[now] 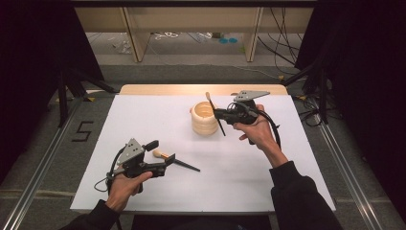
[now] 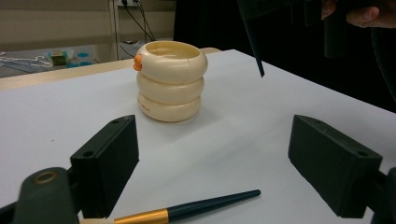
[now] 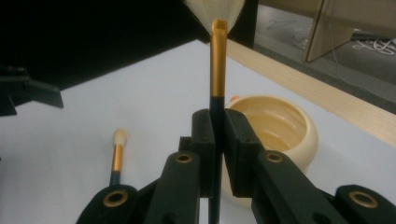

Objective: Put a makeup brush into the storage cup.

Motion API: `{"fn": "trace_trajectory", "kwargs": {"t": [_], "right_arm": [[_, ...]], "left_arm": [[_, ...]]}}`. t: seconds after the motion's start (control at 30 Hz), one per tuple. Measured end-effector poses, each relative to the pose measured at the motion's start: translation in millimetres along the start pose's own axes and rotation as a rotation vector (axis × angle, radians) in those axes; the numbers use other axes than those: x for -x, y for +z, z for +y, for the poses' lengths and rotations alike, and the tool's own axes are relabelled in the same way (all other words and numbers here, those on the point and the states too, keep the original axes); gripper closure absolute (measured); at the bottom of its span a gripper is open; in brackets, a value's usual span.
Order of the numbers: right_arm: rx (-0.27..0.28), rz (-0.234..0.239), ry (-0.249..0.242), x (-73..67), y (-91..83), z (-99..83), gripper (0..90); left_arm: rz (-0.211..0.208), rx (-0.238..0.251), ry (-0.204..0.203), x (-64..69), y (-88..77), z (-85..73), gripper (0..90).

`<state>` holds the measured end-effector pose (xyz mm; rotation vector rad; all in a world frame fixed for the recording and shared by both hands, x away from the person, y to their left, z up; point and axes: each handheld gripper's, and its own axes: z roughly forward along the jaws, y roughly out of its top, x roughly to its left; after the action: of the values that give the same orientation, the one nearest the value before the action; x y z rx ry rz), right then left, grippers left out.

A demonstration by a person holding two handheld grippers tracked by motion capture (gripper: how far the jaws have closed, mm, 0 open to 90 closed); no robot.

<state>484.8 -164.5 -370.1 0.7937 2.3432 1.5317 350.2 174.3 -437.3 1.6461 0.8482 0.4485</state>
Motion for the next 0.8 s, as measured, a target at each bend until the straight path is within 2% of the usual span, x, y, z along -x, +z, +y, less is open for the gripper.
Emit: {"fn": "trace_trajectory", "kwargs": {"t": [0.07,0.1,0.17,0.27,0.4,0.57,0.63,0.7,0.8], "right_arm": [[0.02,0.001,0.007,1.9,1.4,1.9,83.2],[0.052,0.001,0.004,4.2,3.6,5.5,83.2],[0.056,0.005,0.01,4.9,4.3,6.8,83.3],[0.088,-0.012,0.01,8.7,8.5,11.5,83.2],[0.144,-0.009,0.028,13.7,13.7,18.1,83.2],[0.165,-0.016,0.017,16.3,18.4,22.4,83.2],[0.189,-0.018,0.02,18.1,22.6,25.4,83.3],[0.192,-0.019,0.021,18.9,23.4,26.3,83.2],[0.214,-0.029,0.029,21.4,26.7,26.7,83.3]], "left_arm": [[-0.001,0.001,0.0,-0.1,0.0,0.1,15.8],[-0.001,0.002,0.0,-0.1,0.0,0.1,15.8],[-0.001,0.001,-0.001,-0.3,0.1,0.2,15.8],[-0.003,0.001,-0.002,-0.3,0.3,0.3,15.8],[-0.004,0.002,-0.001,-0.2,0.1,0.3,15.8],[-0.004,0.002,-0.002,-0.2,0.1,0.3,15.8],[-0.02,-0.002,-0.028,1.7,0.2,-0.2,15.8],[-0.02,-0.003,-0.032,1.9,0.2,-0.3,15.8],[-0.013,-0.003,-0.027,1.0,0.0,-0.1,15.8]]}}
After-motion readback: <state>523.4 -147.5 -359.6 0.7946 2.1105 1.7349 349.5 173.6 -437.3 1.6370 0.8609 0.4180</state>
